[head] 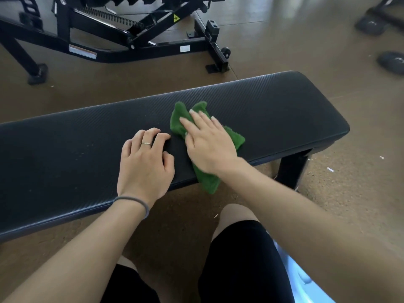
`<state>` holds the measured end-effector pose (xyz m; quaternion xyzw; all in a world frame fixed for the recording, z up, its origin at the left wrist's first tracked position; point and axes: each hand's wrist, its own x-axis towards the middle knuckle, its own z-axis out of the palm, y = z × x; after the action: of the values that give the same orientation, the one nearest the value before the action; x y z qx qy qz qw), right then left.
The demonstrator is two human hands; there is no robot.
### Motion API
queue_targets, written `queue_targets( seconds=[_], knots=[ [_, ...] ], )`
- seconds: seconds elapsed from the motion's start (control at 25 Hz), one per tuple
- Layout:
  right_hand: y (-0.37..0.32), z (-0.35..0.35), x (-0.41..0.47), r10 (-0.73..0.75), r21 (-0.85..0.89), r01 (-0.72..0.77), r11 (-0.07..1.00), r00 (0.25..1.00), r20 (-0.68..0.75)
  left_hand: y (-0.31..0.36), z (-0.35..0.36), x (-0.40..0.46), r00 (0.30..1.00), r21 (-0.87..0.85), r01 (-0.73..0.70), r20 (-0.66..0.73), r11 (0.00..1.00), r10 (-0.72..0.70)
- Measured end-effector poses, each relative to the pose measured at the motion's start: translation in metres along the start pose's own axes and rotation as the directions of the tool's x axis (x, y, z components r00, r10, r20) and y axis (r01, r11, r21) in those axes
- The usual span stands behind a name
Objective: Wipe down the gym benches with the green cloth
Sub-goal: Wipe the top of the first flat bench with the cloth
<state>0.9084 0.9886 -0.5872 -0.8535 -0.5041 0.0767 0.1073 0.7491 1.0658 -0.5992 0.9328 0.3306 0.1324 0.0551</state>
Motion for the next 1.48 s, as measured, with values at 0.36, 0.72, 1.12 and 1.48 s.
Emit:
queue_targets(
  seconds=[0.36,0.72,1.12,1.48],
  knots=[
    [-0.051,0.015,-0.025,0.036,-0.013,-0.037,0.999,0.999,-0.032,-0.089,-0.041,-0.027,0.976,-0.023,0.207,-0.059,0.978,-0.208],
    [-0.011,-0.002,0.031,0.129,-0.014,-0.128,0.992,0.991,0.035,-0.092,-0.034,-0.035,0.969,-0.076,0.225,-0.090,0.971,-0.231],
    [-0.095,0.026,-0.024,-0.202,-0.009,0.202,0.979,0.978,0.050,-0.091,-0.034,-0.035,0.972,-0.075,0.220,-0.072,0.973,-0.225],
    [-0.087,0.026,0.004,0.025,0.002,-0.025,1.000,0.999,-0.049,-0.088,-0.036,-0.036,0.968,-0.081,0.232,-0.077,0.969,-0.239]
  ],
)
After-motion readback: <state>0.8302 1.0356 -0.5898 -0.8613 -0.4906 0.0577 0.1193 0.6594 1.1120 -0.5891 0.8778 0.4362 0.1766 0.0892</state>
